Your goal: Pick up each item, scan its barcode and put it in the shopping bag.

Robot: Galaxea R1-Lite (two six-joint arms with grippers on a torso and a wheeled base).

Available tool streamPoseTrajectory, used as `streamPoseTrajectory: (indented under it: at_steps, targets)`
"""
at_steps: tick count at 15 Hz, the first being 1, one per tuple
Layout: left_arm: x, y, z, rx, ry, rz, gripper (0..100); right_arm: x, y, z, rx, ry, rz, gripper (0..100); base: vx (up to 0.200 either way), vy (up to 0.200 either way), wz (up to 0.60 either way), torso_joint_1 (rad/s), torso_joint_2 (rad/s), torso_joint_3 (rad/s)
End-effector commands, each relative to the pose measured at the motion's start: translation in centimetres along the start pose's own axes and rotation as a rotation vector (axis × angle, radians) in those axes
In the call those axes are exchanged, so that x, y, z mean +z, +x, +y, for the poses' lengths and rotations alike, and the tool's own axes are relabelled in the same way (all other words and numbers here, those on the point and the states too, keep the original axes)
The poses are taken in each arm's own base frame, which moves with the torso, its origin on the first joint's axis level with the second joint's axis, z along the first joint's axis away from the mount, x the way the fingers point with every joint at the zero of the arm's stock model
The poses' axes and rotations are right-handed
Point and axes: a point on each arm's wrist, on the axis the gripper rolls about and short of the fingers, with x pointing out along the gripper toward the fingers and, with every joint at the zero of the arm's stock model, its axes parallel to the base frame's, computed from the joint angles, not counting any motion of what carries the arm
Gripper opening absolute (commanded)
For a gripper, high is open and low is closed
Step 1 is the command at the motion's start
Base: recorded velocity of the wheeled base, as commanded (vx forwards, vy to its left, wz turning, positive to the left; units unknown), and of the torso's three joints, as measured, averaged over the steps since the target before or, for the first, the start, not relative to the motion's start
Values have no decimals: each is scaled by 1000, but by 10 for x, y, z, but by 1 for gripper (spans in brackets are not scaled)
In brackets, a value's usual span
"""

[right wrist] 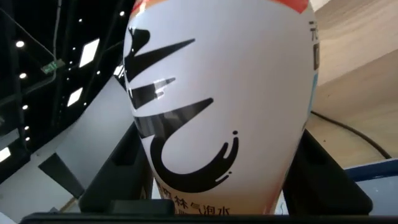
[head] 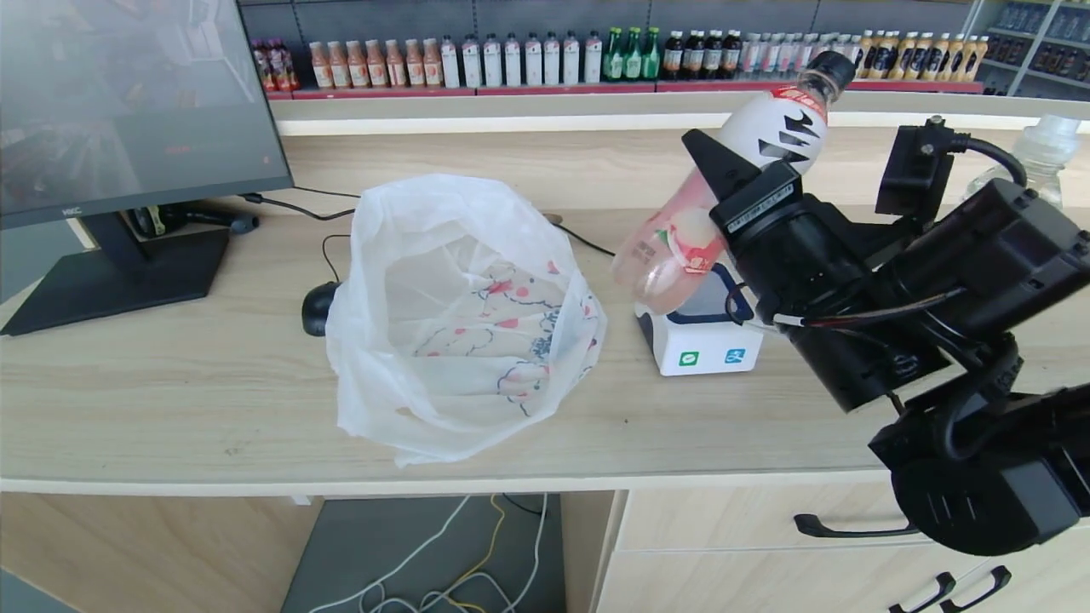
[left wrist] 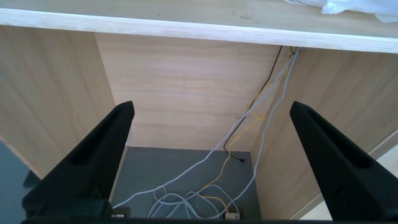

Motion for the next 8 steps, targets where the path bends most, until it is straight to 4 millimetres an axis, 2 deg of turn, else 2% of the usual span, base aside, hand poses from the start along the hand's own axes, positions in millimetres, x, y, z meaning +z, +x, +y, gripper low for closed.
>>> streamPoseTrajectory:
  at_steps: [1, 6, 8]
  targets:
    - [0, 0, 0, -1, 0, -1, 100, -6, 6, -4, -19, 46, -10, 0, 0, 0, 0, 0, 0, 0]
    - [0, 0, 0, 1, 1, -1, 100, -1, 10, -11, -36, 136, -36, 0, 0, 0, 0, 0, 0, 0]
    - [0, 0, 0, 1, 0, -1, 100, 3, 14, -23, -73, 208, -73, 0, 0, 0, 0, 0, 0, 0]
